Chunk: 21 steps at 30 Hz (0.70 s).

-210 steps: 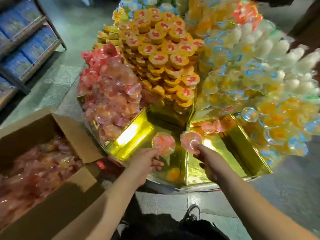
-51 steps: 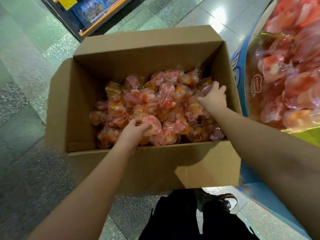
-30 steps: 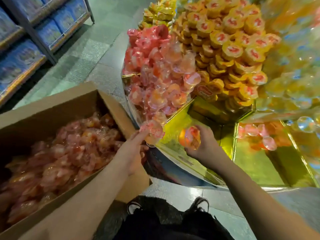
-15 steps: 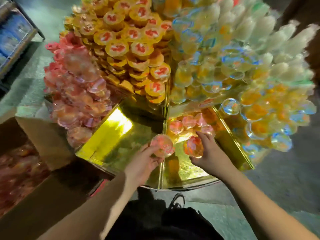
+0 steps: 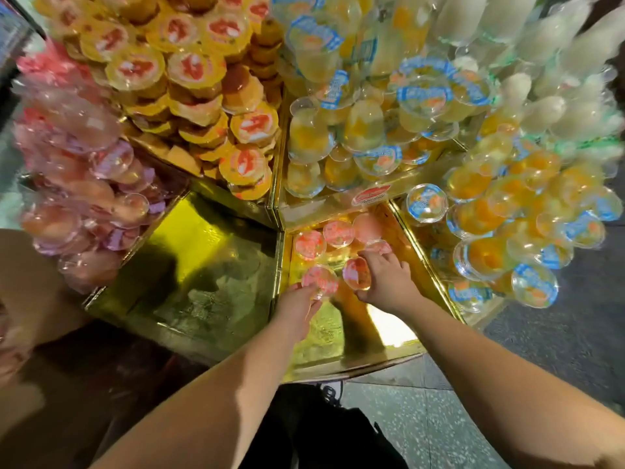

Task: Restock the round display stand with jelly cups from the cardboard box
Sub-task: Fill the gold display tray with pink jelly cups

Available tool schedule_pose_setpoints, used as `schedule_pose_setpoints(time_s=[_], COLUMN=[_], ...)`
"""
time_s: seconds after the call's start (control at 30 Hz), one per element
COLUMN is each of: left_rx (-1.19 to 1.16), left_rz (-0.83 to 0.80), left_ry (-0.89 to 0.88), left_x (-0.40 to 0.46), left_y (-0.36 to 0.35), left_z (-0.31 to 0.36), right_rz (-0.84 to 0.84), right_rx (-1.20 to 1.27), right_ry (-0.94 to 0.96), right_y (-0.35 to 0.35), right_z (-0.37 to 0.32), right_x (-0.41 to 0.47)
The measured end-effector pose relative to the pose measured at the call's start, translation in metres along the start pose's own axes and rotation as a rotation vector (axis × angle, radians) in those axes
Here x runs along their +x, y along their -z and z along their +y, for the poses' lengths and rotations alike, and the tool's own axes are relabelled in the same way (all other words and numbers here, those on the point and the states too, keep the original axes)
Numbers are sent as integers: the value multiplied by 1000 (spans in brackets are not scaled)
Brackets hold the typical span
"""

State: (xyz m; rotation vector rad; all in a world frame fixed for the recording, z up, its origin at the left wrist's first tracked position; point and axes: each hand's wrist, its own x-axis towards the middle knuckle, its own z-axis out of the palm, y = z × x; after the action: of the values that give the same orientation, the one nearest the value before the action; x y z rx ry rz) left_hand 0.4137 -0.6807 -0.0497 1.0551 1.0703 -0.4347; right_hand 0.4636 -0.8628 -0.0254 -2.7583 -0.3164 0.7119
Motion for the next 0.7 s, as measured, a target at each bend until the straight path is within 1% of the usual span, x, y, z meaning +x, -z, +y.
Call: schedule_pose_setpoints(time_s=[0.1,0.3,0.47,0.57,0.7], left_rx=[-36,-78,-56,-81,-45], left_rz=[46,41,60,65,67], left_ry=[4,-34,-33,-25,-36], left_x=[23,51,58,59,63], left_y=[-5,-11,-13,-14,-14], left_z=[-5,-9,-10,-8,-10], right_rz=[-26,1,19,49,67], right_rx=[-13,-22,-29,-72,-124], right_ry=[37,92,123,133,152], right_y=[-10,-17,-22,-26,-32], right_z=[6,10,9,9,9], right_x=[18,41,50,55,55])
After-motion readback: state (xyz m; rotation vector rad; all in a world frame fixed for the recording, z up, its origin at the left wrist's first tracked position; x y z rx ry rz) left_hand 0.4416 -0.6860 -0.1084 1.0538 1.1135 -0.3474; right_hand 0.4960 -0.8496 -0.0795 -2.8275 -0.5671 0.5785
